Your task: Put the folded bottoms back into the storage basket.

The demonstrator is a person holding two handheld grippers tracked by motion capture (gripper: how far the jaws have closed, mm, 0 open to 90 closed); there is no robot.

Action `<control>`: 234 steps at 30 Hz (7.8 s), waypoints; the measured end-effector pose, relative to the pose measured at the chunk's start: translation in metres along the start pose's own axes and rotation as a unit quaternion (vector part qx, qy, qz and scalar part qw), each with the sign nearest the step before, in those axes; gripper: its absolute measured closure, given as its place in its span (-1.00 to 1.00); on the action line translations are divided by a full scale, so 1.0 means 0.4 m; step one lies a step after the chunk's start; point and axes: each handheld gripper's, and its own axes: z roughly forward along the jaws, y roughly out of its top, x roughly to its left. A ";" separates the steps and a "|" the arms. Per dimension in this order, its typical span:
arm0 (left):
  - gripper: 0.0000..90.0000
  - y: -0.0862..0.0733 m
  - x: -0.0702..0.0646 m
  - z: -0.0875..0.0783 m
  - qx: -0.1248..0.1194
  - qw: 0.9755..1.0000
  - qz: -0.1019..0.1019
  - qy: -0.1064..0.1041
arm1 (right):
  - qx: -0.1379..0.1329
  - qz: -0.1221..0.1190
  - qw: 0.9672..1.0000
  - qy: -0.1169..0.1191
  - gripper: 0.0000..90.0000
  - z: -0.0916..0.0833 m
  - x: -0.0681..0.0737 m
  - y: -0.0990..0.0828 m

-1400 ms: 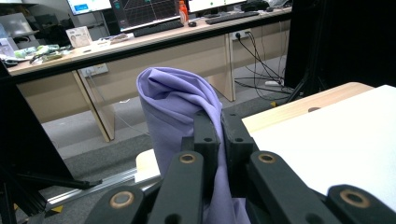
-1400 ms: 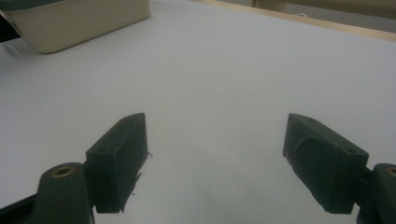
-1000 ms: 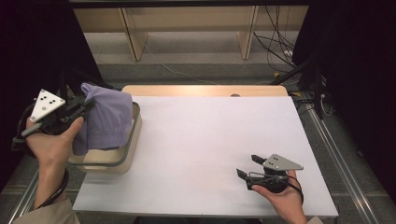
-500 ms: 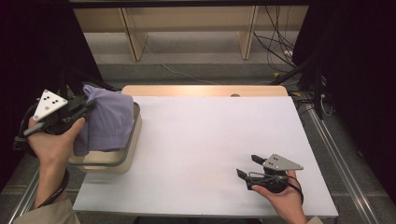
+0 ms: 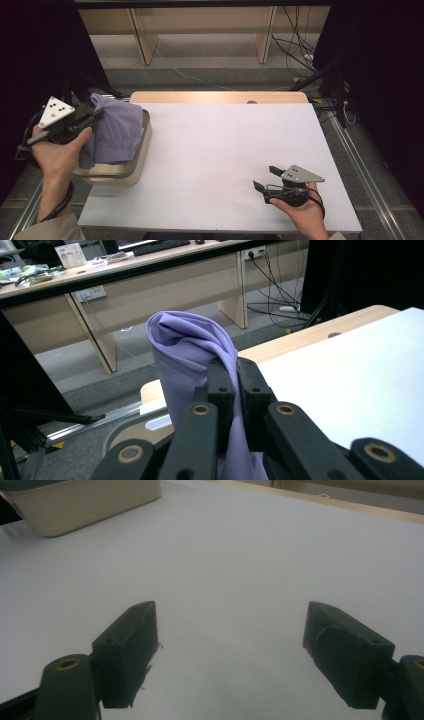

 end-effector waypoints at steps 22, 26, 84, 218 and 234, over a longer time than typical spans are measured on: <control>0.90 -0.007 0.011 0.003 0.018 1.000 -0.004 -0.001 | 0.000 0.000 1.000 0.000 -0.49 0.000 0.000 0.000; 0.90 -0.009 0.017 0.000 0.018 1.000 -0.007 0.002 | 0.000 -0.001 1.000 0.000 -0.49 0.000 -0.001 0.000; 0.90 -0.032 -0.017 0.070 0.060 0.998 -0.016 -0.015 | 0.002 -0.001 1.000 0.000 -0.49 0.005 0.001 -0.002; 0.87 -0.187 0.135 0.187 0.147 0.986 -0.031 0.078 | 0.002 -0.002 1.000 0.000 -0.49 0.008 0.002 -0.001; 0.87 -0.205 0.152 0.196 0.160 0.983 -0.032 0.085 | 0.002 -0.003 1.000 -0.001 -0.49 0.009 0.002 -0.001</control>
